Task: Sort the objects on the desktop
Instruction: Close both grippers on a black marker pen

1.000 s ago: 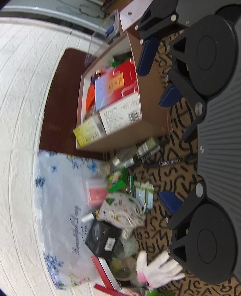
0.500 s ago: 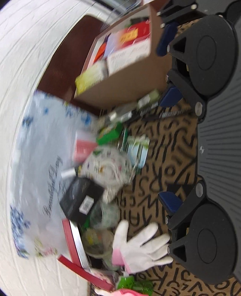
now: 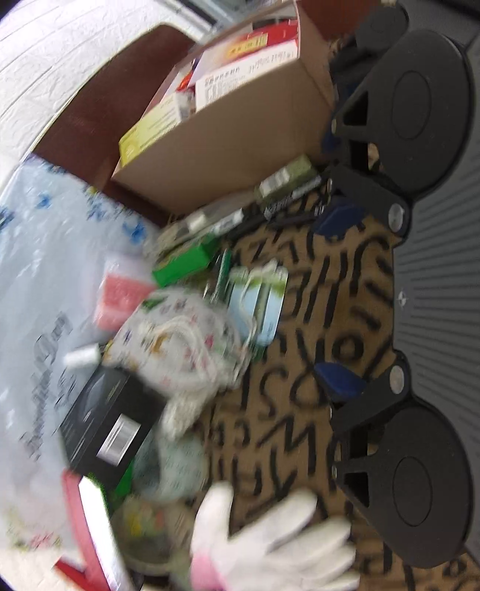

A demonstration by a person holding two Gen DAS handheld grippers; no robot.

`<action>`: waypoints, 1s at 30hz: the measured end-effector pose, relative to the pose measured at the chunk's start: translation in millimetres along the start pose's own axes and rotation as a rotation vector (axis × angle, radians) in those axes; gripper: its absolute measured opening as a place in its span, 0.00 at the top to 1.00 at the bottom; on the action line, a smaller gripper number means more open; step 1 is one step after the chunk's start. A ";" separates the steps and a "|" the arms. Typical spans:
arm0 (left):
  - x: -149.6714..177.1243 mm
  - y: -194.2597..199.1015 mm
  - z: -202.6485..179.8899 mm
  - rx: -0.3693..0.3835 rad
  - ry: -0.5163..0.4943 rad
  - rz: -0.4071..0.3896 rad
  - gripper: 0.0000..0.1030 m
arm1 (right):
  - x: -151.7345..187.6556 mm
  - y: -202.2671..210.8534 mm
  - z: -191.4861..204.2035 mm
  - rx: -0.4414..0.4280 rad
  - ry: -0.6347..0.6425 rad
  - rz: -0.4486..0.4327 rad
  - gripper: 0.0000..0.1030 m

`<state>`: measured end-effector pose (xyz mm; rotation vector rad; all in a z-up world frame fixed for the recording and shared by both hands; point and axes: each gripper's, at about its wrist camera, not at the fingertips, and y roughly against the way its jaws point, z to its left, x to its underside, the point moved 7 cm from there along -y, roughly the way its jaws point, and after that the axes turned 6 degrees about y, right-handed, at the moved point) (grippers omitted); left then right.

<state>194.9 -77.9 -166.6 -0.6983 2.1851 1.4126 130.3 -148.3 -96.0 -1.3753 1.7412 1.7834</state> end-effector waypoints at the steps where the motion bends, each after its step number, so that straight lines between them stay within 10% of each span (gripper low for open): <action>1: 1.5 -4.0 -5.1 0.029 0.001 0.017 0.29 | 3.2 -3.1 -1.3 0.010 -0.005 0.010 0.22; 5: 5.8 -19.0 -24.6 0.098 -0.006 0.064 0.30 | 15.4 -16.8 -8.3 0.024 -0.066 0.051 0.38; 14: 19.4 -39.5 -39.4 0.111 -0.007 0.128 0.76 | 30.3 -10.6 -7.3 -0.044 -0.156 0.033 0.91; 19: 23.1 -38.0 -37.4 0.099 -0.008 0.141 0.87 | 37.0 -2.3 -7.2 -0.042 -0.170 0.035 0.91; 27: 20.0 -46.5 -44.5 0.068 -0.008 0.112 0.73 | 37.1 -4.9 -5.5 -0.030 -0.164 0.040 0.89; 30: 19.5 -50.1 -46.4 0.050 -0.024 0.115 0.87 | 41.0 -3.1 -4.2 -0.021 -0.165 0.028 0.89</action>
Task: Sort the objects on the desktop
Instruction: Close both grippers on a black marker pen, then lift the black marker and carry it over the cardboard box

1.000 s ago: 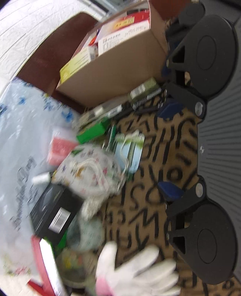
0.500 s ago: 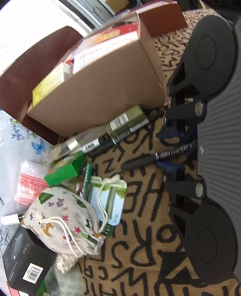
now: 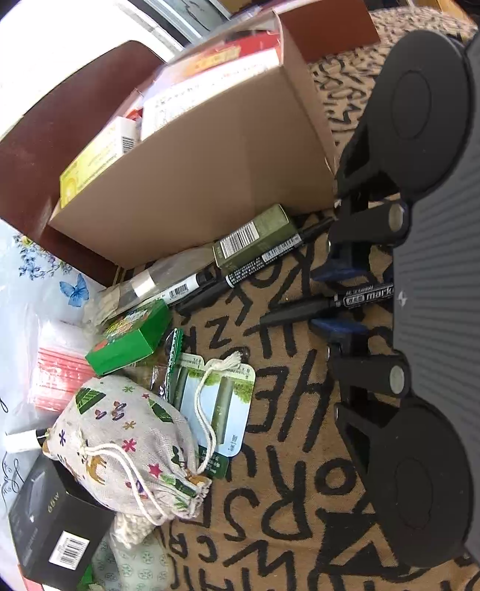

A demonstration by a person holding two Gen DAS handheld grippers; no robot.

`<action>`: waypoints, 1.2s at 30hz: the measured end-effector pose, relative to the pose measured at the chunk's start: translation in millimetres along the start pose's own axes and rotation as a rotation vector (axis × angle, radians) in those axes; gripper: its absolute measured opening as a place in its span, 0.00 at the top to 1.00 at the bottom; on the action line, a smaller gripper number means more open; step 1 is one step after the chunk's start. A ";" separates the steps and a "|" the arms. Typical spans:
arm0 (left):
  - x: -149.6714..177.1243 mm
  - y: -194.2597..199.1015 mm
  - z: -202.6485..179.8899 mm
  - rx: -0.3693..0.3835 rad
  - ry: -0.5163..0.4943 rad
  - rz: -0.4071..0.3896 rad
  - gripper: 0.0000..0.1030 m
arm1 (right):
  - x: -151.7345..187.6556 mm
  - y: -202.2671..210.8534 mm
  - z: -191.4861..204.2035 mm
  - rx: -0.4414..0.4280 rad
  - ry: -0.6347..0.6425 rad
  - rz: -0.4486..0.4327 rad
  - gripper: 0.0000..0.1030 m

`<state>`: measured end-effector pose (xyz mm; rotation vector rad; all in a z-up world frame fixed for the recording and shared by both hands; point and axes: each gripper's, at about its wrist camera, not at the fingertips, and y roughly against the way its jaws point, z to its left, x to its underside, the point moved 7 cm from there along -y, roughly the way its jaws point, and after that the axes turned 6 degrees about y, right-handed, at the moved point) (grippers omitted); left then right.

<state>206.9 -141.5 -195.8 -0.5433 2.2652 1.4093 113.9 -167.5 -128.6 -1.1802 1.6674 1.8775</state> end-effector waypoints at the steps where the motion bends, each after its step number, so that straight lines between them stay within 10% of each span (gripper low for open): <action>1: 0.6 -0.4 -1.3 -0.009 -0.018 0.000 0.87 | 0.8 -0.2 1.2 0.008 0.007 -0.004 0.88; 19: 6.5 103.8 -86.7 0.074 -0.105 -0.218 0.88 | -15.6 110.1 -6.1 0.078 0.059 -0.234 0.90; 36: -65.8 70.5 -266.6 0.319 -0.290 -0.282 0.88 | -58.4 160.2 -178.8 0.312 -0.077 -0.461 0.90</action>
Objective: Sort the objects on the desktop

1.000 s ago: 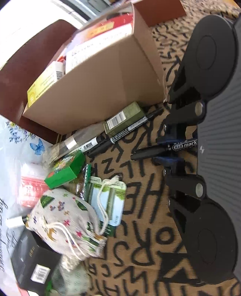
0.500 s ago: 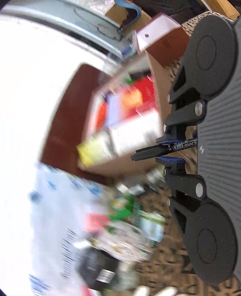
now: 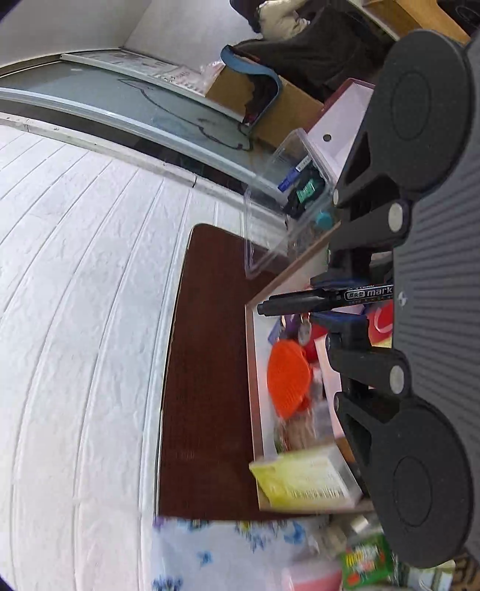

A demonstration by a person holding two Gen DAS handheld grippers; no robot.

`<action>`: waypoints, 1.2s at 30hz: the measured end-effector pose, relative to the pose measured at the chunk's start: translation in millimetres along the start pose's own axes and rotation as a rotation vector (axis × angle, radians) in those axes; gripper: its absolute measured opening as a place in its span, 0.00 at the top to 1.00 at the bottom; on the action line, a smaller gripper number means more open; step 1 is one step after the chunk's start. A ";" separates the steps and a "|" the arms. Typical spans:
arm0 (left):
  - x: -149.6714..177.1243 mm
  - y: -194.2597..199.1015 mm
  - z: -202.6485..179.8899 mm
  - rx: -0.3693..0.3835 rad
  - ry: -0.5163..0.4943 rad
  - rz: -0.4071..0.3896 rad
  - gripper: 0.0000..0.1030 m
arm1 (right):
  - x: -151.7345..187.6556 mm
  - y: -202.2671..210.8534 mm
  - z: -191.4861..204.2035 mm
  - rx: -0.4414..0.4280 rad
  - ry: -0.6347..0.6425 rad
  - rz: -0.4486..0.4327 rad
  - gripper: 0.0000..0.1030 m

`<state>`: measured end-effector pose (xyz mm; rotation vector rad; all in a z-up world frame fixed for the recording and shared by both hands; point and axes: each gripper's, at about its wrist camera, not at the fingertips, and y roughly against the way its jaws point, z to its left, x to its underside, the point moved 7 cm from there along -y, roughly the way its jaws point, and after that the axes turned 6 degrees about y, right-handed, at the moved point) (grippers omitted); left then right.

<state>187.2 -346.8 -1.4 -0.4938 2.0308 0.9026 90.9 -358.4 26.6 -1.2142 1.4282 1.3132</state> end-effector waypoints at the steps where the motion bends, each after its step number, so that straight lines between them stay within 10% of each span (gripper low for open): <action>1: -1.2 -8.2 -1.2 0.013 0.009 0.008 0.88 | 1.9 -5.2 -8.9 0.006 -0.004 0.002 0.90; 12: -2.0 -70.8 0.3 0.049 0.020 0.043 0.84 | 23.4 -51.7 -47.0 0.024 -0.018 0.064 0.90; 15: 1.3 -69.2 5.6 0.065 0.055 0.065 0.09 | 34.8 -66.9 -40.2 0.002 0.009 0.118 0.86; 16: 1.8 -65.2 7.0 0.065 0.061 0.053 0.00 | 37.2 -65.8 -37.1 0.011 0.023 0.120 0.72; 17: 2.1 -58.9 8.0 0.062 0.056 0.024 0.00 | 37.9 -61.7 -34.9 0.024 0.032 0.111 0.48; 25: 13.0 -30.3 17.4 -0.013 0.053 0.002 0.00 | 40.7 -40.7 -19.1 0.061 0.041 0.099 0.11; 36: 36.1 36.6 27.6 -0.083 0.106 -0.039 0.00 | 30.8 0.8 -12.7 0.109 0.036 0.130 0.02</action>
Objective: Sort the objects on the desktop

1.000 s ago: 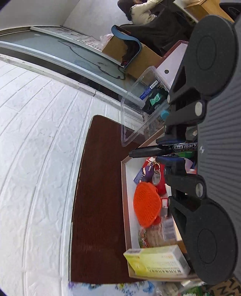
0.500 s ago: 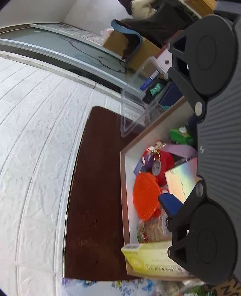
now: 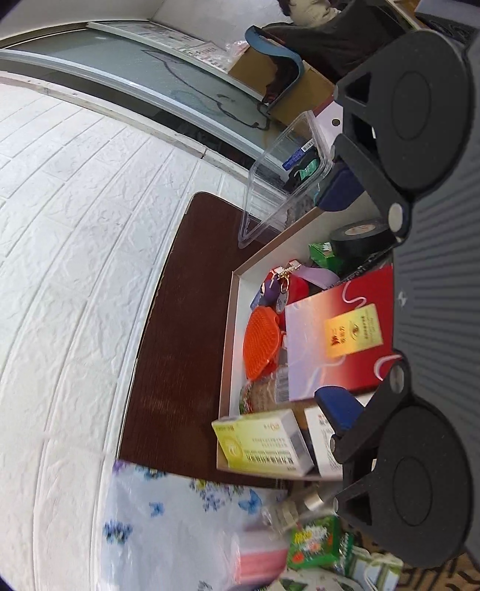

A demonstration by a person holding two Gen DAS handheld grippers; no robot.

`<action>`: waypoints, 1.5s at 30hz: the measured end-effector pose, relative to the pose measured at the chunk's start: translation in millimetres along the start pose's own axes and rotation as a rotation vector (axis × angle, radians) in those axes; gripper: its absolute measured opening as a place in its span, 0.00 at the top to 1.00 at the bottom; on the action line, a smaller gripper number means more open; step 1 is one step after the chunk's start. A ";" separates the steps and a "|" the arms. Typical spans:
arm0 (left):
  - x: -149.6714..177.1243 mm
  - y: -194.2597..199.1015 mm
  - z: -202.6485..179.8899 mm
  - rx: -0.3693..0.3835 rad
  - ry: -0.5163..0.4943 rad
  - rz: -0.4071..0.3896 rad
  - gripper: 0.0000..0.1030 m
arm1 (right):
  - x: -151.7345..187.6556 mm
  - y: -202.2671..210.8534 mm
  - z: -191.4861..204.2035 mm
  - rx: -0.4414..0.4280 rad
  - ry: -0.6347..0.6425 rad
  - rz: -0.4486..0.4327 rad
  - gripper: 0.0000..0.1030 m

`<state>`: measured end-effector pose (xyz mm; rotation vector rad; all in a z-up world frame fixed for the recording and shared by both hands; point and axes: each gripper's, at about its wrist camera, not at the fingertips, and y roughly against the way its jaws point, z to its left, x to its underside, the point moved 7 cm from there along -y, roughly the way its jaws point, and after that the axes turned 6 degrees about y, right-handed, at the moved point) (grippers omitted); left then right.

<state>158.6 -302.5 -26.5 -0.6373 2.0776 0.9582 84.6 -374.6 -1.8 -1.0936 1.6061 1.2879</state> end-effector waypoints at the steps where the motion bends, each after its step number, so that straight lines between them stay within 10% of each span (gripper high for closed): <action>1: 1.9 7.2 1.1 -0.005 -0.001 -0.003 0.00 | 0.8 4.4 1.2 0.002 -0.003 0.010 0.02; 16: 44.7 73.3 13.4 -0.283 -0.132 -0.015 0.00 | 19.1 60.1 11.9 0.101 -0.002 0.116 0.02; 45: 78.9 80.6 8.2 -0.298 -0.157 0.058 0.00 | 28.4 82.7 19.4 0.140 0.016 0.165 0.02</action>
